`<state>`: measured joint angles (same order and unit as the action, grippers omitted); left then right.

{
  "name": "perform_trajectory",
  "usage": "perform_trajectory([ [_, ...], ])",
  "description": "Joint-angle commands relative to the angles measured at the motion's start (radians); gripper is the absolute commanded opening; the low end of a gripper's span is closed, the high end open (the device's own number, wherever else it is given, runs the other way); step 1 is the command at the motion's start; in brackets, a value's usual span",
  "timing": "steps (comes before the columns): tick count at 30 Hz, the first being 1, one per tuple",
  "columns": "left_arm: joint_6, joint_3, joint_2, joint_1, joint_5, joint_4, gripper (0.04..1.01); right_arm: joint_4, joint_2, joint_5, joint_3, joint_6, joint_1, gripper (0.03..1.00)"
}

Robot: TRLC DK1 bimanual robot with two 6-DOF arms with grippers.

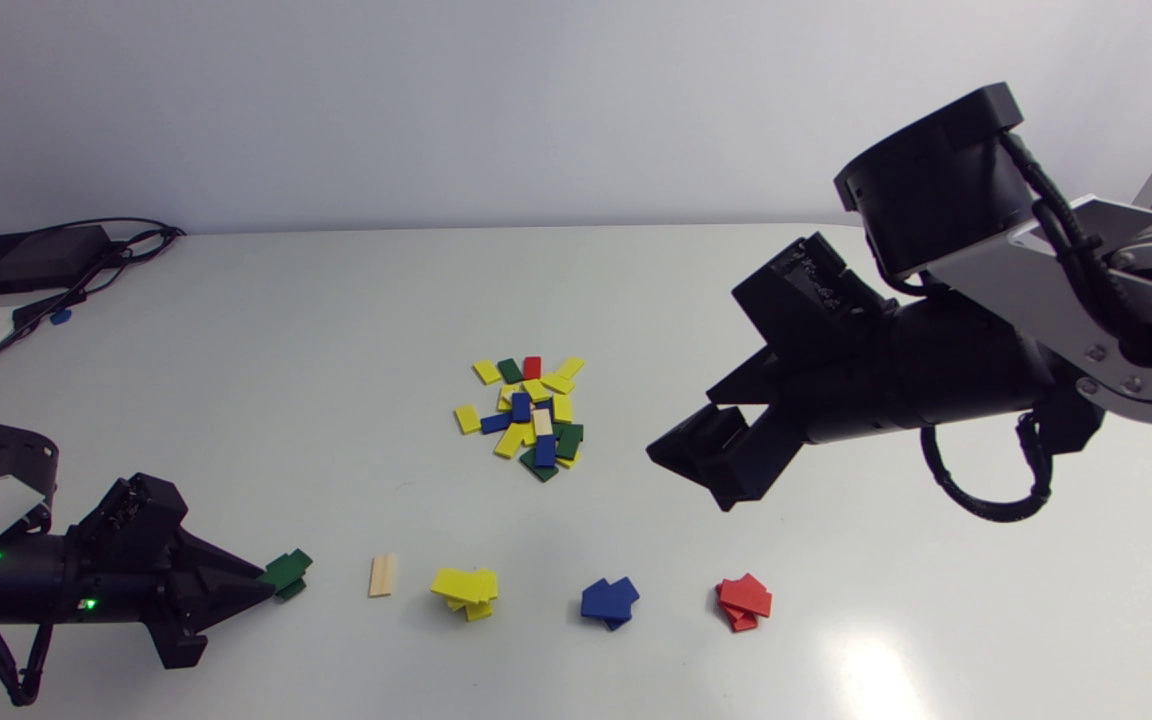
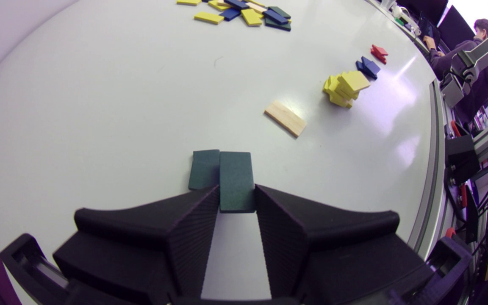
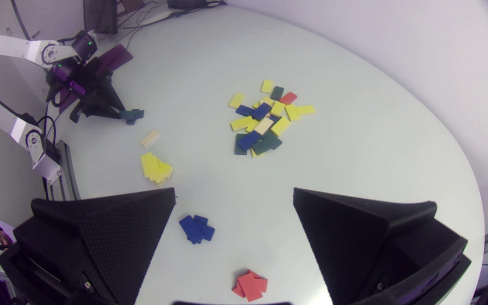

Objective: Take domino bricks one by one from the mixed stack on the table and place each onto the existing stack of the same color.

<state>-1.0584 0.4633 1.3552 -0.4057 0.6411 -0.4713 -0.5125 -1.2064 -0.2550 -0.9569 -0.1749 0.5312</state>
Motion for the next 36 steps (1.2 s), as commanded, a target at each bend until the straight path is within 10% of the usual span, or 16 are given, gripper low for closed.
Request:
perform_trajectory([
  [1,-0.038,-0.023,0.021,-0.007,0.019,0.005,0.323,0.006,0.015,0.000,0.029,0.009,0.001,0.977],
  [36,0.020,-0.034,0.039,0.002,-0.023,0.122,0.370,0.009,0.013,-0.007,0.021,-0.009,-0.008,0.977],
])
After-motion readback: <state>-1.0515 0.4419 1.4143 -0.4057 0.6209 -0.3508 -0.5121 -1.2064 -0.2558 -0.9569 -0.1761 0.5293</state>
